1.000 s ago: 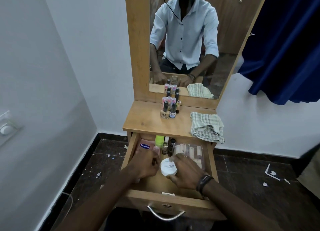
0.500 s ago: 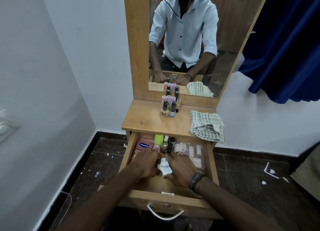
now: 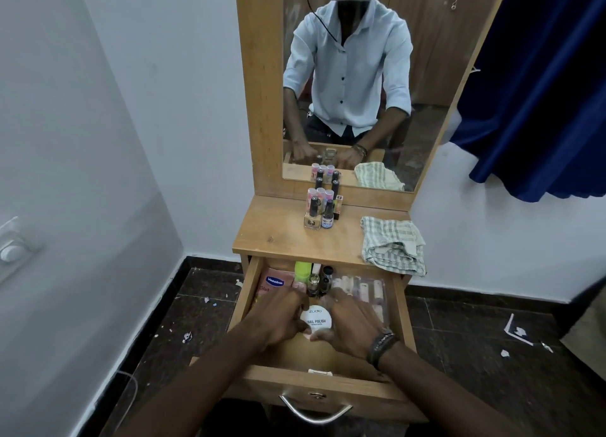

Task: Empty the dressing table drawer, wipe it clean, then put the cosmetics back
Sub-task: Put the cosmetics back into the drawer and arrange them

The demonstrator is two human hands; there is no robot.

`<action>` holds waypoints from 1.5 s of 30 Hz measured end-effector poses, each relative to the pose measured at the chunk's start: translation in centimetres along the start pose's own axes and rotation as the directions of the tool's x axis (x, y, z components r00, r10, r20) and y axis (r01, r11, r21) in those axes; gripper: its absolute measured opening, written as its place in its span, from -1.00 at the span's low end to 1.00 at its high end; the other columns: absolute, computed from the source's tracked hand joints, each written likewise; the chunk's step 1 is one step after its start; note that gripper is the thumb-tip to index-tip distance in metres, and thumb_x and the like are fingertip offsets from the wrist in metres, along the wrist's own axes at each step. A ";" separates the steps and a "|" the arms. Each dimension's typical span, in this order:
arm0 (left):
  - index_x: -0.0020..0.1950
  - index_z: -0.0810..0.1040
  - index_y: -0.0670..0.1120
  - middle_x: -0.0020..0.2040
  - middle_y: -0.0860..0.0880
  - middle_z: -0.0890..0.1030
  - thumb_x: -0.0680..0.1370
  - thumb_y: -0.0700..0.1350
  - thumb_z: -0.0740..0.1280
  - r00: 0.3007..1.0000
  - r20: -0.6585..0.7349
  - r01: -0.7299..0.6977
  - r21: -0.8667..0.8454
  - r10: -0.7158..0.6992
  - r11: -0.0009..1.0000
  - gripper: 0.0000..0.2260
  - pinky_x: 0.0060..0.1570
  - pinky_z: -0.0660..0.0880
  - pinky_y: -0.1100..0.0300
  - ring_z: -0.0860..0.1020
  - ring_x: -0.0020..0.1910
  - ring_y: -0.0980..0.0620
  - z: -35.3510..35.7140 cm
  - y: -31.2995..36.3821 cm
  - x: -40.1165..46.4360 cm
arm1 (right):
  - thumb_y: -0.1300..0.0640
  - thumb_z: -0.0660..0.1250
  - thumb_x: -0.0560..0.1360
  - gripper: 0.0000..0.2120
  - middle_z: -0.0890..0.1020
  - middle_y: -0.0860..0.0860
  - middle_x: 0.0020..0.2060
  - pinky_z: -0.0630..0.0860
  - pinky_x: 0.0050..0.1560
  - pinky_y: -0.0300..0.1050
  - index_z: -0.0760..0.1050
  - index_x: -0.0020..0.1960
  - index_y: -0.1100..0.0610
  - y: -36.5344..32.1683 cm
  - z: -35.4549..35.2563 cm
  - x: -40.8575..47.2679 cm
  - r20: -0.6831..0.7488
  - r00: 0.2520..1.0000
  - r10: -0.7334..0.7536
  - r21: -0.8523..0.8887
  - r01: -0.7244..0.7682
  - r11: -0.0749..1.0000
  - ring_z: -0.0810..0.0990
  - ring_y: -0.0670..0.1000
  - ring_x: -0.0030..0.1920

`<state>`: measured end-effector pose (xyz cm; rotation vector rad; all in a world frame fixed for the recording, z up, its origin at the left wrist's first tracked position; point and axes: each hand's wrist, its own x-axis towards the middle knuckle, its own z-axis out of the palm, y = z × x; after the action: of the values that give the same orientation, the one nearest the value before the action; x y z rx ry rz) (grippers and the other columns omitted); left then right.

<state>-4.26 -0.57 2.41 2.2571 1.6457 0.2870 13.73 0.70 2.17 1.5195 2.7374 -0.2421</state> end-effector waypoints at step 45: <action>0.00 0.66 -0.08 -0.12 0.01 0.67 0.44 -0.06 0.47 0.935 -0.344 -0.202 -0.301 0.092 0.932 -0.82 -0.20 0.56 0.11 0.61 -0.19 0.08 -4.1 -0.4 0.2 | -0.07 0.37 0.42 -0.83 0.62 -0.12 -0.33 0.49 -0.40 -0.25 0.60 -0.12 0.02 1.0 -5.1 -1.0 -0.299 0.953 -0.053 0.403 0.176 0.898 0.55 -0.15 -0.38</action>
<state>-6.01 0.34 6.05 2.1554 1.4331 0.9475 15.47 1.11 7.18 1.5809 3.1648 -0.7257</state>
